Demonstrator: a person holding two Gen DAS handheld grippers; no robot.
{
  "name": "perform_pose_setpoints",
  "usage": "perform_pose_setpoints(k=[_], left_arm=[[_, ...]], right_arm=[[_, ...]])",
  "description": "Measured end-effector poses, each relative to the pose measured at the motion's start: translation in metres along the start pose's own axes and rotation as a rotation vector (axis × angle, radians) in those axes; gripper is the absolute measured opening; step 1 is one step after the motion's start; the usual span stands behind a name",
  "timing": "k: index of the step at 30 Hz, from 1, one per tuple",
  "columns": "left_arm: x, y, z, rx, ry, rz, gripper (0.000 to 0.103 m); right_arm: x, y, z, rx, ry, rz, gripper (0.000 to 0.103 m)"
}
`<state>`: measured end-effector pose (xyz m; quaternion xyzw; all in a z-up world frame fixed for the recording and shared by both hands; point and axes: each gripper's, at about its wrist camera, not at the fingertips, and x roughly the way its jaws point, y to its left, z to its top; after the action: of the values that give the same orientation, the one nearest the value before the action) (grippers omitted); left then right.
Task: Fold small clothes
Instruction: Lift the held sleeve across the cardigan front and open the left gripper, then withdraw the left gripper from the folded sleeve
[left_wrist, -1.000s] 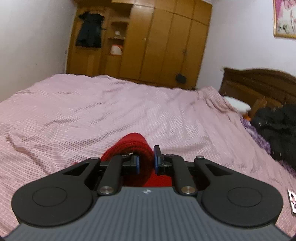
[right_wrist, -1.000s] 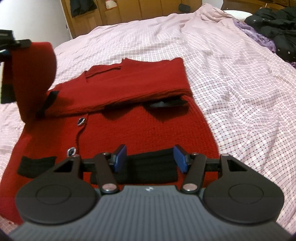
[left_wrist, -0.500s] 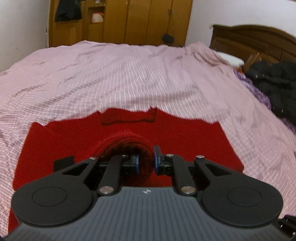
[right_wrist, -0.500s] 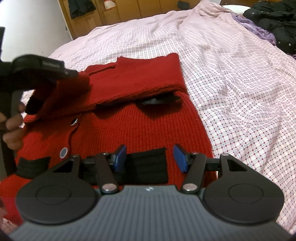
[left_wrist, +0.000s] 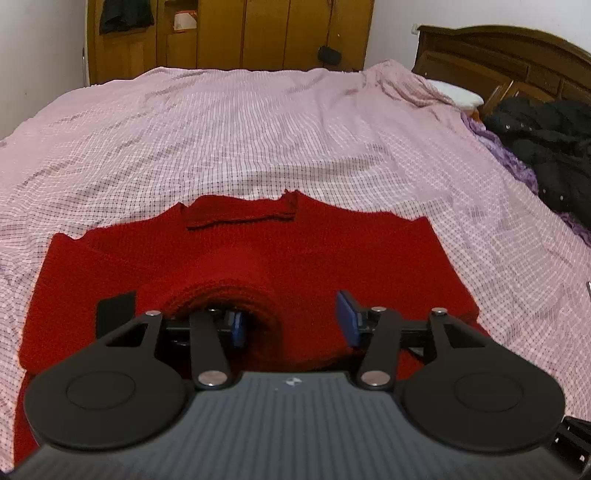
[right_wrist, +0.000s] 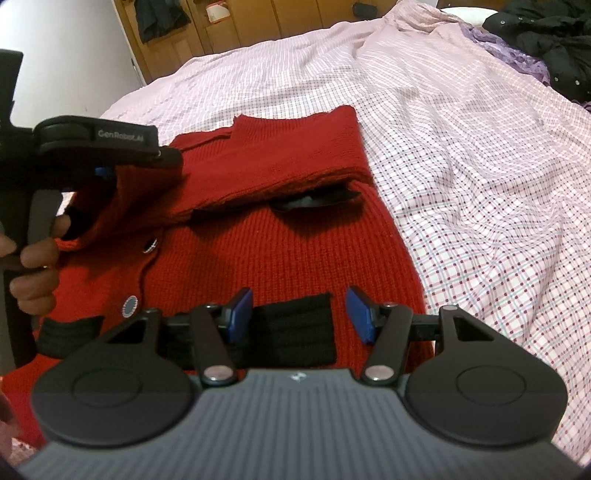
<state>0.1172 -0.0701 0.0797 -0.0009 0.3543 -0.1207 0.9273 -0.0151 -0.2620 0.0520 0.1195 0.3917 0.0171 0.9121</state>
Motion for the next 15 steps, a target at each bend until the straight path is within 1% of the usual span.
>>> perform_pose_setpoints(k=[5,10,15], left_arm=[[-0.009,0.000,-0.001,-0.013,0.032,0.008,0.057],[-0.021,0.002,-0.003,-0.008,0.070,0.036,0.058],[-0.034,0.009,-0.009,-0.032,0.116,0.039,0.058]], right_arm=[[-0.001,-0.001,0.001,0.005,0.001,0.001,0.058],[-0.003,0.002,0.001,0.001,0.001,0.000,0.058],[-0.007,0.006,0.000,-0.005,0.001,0.003,0.059]])
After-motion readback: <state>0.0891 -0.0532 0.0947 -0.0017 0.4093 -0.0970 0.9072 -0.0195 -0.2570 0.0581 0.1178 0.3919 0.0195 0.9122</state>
